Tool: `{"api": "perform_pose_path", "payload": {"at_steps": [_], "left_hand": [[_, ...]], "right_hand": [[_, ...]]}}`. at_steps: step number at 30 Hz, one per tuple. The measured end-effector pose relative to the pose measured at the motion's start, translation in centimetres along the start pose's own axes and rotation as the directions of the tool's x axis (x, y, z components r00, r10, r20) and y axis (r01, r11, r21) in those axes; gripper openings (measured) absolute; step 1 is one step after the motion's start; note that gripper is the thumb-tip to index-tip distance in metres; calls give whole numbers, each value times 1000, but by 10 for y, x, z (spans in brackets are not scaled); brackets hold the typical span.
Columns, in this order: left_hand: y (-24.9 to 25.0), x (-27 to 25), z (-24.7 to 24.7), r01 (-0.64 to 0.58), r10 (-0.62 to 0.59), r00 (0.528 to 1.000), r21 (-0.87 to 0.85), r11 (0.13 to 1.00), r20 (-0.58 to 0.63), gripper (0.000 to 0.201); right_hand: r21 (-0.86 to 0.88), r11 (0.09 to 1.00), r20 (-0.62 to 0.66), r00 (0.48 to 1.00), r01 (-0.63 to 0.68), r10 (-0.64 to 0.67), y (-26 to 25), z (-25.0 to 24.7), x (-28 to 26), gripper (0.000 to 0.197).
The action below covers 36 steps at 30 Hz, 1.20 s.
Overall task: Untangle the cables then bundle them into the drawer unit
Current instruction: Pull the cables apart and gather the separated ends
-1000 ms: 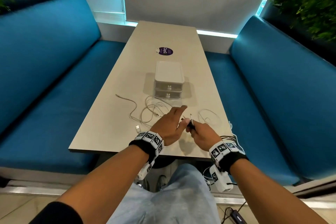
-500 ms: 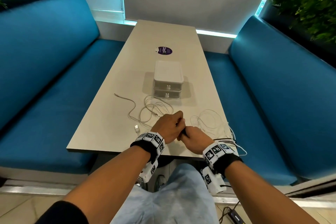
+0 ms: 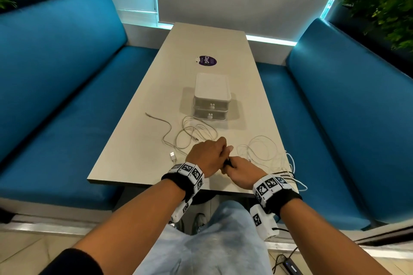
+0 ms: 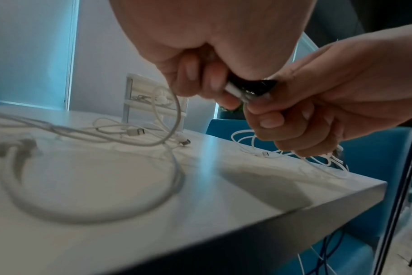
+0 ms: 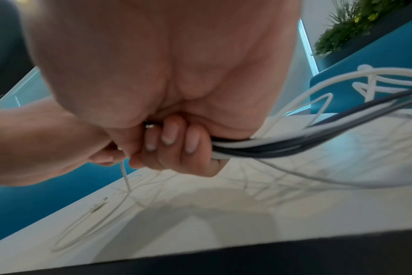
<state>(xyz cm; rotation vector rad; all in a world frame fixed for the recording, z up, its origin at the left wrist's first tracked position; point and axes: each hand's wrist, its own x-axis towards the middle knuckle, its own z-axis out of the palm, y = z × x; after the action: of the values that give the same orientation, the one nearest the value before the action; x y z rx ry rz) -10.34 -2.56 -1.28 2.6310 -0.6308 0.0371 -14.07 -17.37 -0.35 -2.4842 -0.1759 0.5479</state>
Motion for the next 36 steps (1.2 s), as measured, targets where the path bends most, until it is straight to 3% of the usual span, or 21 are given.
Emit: {"api": "perform_pose_path", "payload": {"at_steps": [3, 6, 10, 14, 20, 24, 28, 36], "left_hand": [[-8, 4, -16, -8, 13, 991, 33, 999, -136, 31], [-29, 11, -31, 58, -50, 965, 24, 998, -257, 25], [-75, 16, -28, 207, -194, 973, 107, 972, -124, 30], [-104, 13, -14, 204, -211, 977, 250, 947, 3, 40], [-103, 18, -4, 63, -95, 992, 322, 945, 86, 55], [-102, 26, 2, 83, -126, 988, 384, 920, 88, 41], [-103, 30, 0, 113, -118, 993, 413, 904, -14, 18], [-94, 33, -27, 118, -42, 975, 353, 928, -218, 27]], "right_hand": [[74, 994, -58, 994, -83, 87, 8, 2, 5, 22], [156, 981, -163, 976, -117, 142, 15, 4, 9, 22], [347, 932, -260, 943, -108, 206, 18, 6, 15, 23], [522, 850, -277, 929, -67, 243, 9, 2, 18, 24], [333, 939, -335, 919, -91, 208, 5, 1, 28, 25], [321, 941, -341, 914, -107, 220, 4, 1, 30, 26], [318, 941, -336, 914, -118, 229, 4, 1, 34, 29], [382, 923, -412, 884, -55, 223, -2, -3, 45, 28]]}}
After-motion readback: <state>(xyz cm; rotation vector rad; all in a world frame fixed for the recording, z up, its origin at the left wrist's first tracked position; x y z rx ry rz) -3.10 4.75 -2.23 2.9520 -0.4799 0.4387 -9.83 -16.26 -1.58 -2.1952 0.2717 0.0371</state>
